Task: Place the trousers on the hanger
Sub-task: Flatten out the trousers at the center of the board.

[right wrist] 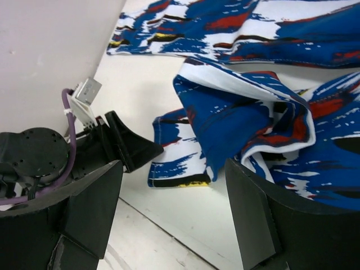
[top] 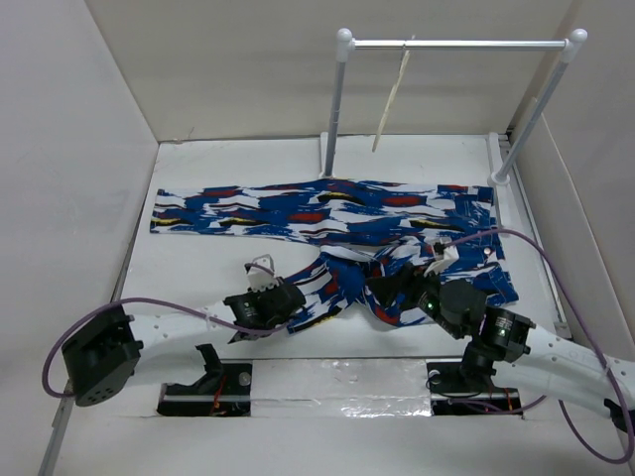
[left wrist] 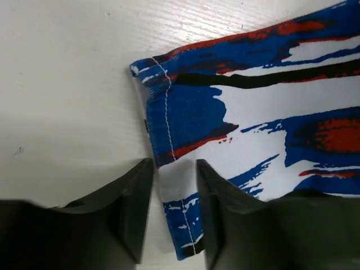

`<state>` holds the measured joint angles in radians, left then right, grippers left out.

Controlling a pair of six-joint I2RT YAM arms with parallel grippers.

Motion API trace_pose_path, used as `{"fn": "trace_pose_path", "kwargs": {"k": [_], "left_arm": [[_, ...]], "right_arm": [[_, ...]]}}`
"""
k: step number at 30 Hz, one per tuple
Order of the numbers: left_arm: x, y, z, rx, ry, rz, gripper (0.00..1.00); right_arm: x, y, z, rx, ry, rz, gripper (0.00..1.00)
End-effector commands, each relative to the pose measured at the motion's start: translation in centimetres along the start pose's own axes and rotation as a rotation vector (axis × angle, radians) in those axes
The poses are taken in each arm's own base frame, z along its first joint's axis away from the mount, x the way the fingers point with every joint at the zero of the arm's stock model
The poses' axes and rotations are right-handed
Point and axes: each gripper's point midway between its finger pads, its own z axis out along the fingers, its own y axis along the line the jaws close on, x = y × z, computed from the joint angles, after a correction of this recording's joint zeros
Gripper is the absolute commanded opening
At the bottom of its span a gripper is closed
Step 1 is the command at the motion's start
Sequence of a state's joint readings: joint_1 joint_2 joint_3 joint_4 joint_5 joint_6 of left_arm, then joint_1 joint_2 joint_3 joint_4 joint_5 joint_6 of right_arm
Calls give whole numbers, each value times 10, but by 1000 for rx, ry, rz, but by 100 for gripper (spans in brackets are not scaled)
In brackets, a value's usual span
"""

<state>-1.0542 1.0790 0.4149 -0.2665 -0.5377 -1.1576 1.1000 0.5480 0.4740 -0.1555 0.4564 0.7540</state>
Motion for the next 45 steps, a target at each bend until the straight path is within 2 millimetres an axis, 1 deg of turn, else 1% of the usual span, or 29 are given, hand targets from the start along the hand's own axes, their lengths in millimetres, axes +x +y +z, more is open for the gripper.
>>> {"fn": "trace_pose_path", "kwargs": {"k": [1,2,3,4,6,7,8,10,11,12,13,14,15,16,18,19,20,22,23,25,26,28,29,32,35,37,41,43,45], "left_arm": [[-20,-11,6,-24,-68,-36,30],[-25,-13,9,-35,-77,-28,25],[-29,-12,11,-47,-75,-30,15],[-35,-15,14,-39,-82,-41,11],[-60,-16,17,-49,-117,-71,0],[-70,-14,17,-57,-131,-87,0],[-92,-13,16,-55,-160,-142,0],[-117,-8,13,-46,-193,-154,0],[-132,-11,6,-7,-201,-189,0],[-153,7,8,-39,-225,-250,0],[-164,14,6,-37,-234,-253,0],[-175,14,-2,-1,-233,-277,0],[-190,42,-6,-65,-249,-312,0],[-203,49,-9,-72,-271,-351,0],[-231,73,-29,-134,-326,-339,0],[-247,102,-38,-219,-372,-381,0],[-261,117,-49,-261,-402,-349,0],[-278,147,-58,-356,-432,-349,0],[-288,172,-62,-464,-435,-355,0],[-290,183,-55,-545,-403,-348,0],[-290,188,-42,-577,-366,-342,0],[-291,197,-31,-631,-354,-341,0],[-294,211,-25,-704,-355,-339,0],[-300,240,-17,-843,-321,-328,0],[-308,267,-25,-968,-310,-364,0],[-315,274,-32,-991,-346,-404,0],[-325,265,-46,-925,-454,-441,2],[-314,273,-51,-942,-465,-491,0],[-308,269,-54,-874,-507,-528,0]], "right_arm": [[7,-15,0,43,12,-43,78],[8,-14,0,36,14,-40,78],[8,-15,0,37,13,-35,78],[8,-17,0,44,9,-38,78],[2,-18,0,46,-14,-47,78],[1,-18,0,44,-18,-53,78],[-3,-18,0,48,-31,-56,78],[-11,-23,2,64,-68,-80,77],[-13,-26,3,72,-74,-87,77],[-17,-31,5,90,-86,-94,77],[-18,-33,6,95,-87,-99,77],[-21,-32,7,91,-99,-96,77],[-25,-34,10,84,-109,-102,77],[-23,-38,11,91,-102,-110,77],[-29,-37,14,69,-129,-114,77],[-28,-39,16,60,-122,-111,77],[-28,-40,16,55,-116,-113,77],[-30,-39,19,36,-129,-111,76],[-32,-41,21,36,-135,-110,76],[-26,-39,22,12,-109,-112,76],[-25,-43,23,21,-109,-110,76],[-21,-43,24,7,-100,-116,76],[-20,-43,24,2,-102,-117,76],[-18,-45,25,7,-96,-118,76],[-16,-46,25,10,-91,-121,76],[-14,-47,25,11,-84,-123,76],[-14,-49,26,16,-93,-112,76],[-15,-48,26,14,-94,-112,76],[-14,-48,26,12,-91,-112,76]]}}
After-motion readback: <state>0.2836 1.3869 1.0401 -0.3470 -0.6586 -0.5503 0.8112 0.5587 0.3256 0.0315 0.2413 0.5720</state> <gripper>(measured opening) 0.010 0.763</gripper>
